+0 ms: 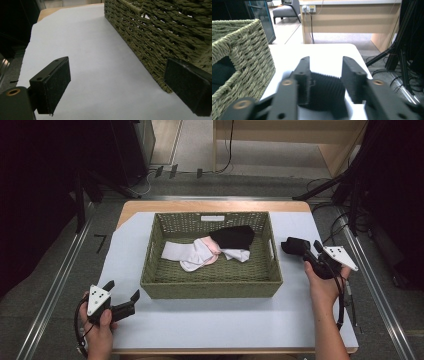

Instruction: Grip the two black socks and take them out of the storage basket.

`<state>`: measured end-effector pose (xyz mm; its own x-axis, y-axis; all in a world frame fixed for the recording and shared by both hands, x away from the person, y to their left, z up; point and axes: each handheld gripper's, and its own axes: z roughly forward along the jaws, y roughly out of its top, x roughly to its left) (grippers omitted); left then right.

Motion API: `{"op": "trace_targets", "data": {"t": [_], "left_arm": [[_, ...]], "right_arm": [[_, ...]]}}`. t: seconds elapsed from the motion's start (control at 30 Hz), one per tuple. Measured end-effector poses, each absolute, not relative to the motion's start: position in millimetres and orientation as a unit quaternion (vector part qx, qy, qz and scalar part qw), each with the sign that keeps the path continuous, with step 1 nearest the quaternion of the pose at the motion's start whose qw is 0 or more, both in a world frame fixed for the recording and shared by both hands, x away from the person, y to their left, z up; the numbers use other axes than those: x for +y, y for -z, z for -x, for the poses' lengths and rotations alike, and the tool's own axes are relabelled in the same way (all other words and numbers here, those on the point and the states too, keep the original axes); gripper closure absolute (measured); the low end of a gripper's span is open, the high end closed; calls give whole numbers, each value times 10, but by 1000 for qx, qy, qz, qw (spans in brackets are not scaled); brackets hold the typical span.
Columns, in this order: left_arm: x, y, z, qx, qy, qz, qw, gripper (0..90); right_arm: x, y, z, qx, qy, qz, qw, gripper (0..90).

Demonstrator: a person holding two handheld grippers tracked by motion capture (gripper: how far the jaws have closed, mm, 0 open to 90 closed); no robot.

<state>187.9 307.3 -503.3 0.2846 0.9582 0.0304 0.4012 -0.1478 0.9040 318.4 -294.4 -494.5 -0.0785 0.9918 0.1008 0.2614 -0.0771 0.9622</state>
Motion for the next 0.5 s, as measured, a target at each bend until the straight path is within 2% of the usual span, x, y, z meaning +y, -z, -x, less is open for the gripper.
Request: {"op": "trace_targets", "data": {"t": [0.1,0.27,0.5], "left_arm": [[3074,5034,-1879,498,-330,-681,422,84],[3071,5034,-1881,498,-331,-682,421,84],[3072,5034,-1880,498,-331,-682,421,84]], "right_arm": [[-2966,4894,-3146,544,-492,-559,386,500],[-2926,4724,-3104,518,-521,-555,389,501],[-2645,4413,-3157,521,-548,-530,385,495]]}}
